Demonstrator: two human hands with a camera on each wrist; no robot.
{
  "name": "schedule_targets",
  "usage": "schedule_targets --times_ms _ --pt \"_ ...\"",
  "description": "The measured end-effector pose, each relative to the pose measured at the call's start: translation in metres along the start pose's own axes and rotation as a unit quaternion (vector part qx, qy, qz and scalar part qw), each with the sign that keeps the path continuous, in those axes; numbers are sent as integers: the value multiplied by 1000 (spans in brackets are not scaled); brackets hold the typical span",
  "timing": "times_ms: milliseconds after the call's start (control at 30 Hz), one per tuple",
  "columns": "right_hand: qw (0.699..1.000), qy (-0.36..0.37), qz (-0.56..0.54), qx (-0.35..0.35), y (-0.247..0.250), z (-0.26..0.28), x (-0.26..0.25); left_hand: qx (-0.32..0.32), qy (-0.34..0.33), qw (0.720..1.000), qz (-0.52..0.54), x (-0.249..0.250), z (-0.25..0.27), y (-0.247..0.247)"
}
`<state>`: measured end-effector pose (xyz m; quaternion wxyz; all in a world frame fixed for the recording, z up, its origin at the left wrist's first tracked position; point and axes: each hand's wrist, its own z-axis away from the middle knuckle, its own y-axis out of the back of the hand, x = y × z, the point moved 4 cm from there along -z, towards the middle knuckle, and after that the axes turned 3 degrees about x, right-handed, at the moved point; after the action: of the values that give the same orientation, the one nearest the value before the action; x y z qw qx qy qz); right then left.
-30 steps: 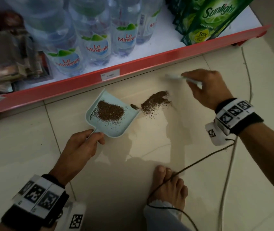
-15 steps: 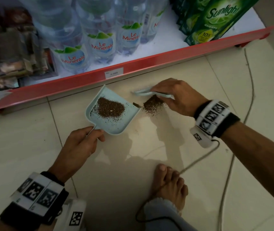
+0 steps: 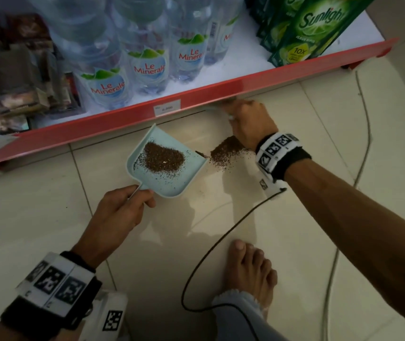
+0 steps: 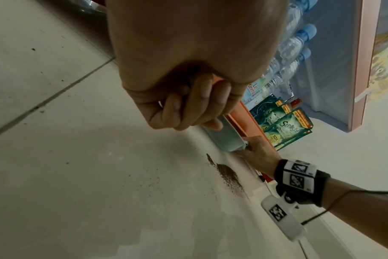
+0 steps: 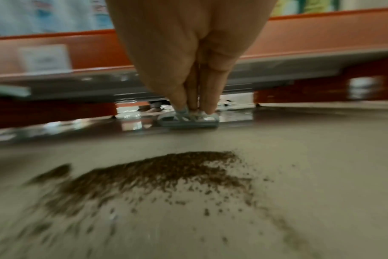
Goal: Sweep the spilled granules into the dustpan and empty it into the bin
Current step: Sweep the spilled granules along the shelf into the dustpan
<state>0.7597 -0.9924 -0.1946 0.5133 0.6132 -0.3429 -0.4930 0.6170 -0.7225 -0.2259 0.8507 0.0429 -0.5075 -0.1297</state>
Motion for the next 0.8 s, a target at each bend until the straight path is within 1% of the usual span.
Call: schedule_targets --times_ms 67,100,133,167,200,267,333,400,467,567,600,667,733,800 --pt "993 90 -20 -67 5 15 -14 4 3 1000 -4 -1 2 3" --pt "990 117 -23 -77 12 22 -17 7 5 1000 -4 -3 3 5" --pt "989 134 -26 -63 21 27 -17 11 7 1000 -2 -4 4 7" --pt "989 139 -27 -34 29 31 -14 15 8 1000 0 -6 5 9" --pt "991 129 -21 -6 36 32 -8 17 9 1000 0 -7 5 10" --pt "997 75 22 29 40 29 3 18 7 1000 0 -8 5 10" --pt "995 15 79 50 33 20 3 18 6 1000 -3 -7 5 10" --pt "994 -6 82 71 19 11 -6 12 5 1000 -7 -4 5 8" --pt "996 2 64 54 2 4 -16 7 2 1000 -8 -2 4 7" --pt "998 50 29 -3 -12 3 -19 9 -4 1000 -3 0 5 9" --pt "997 69 17 -2 -10 5 -17 11 -4 1000 -1 0 5 10" --pt "996 90 -5 29 -2 10 -9 16 0 1000 3 -1 7 13" --pt "996 84 -13 36 3 11 1 20 4 1000 3 -4 8 14" --pt "998 64 -5 16 2 10 8 20 8 1000 2 -6 9 13"
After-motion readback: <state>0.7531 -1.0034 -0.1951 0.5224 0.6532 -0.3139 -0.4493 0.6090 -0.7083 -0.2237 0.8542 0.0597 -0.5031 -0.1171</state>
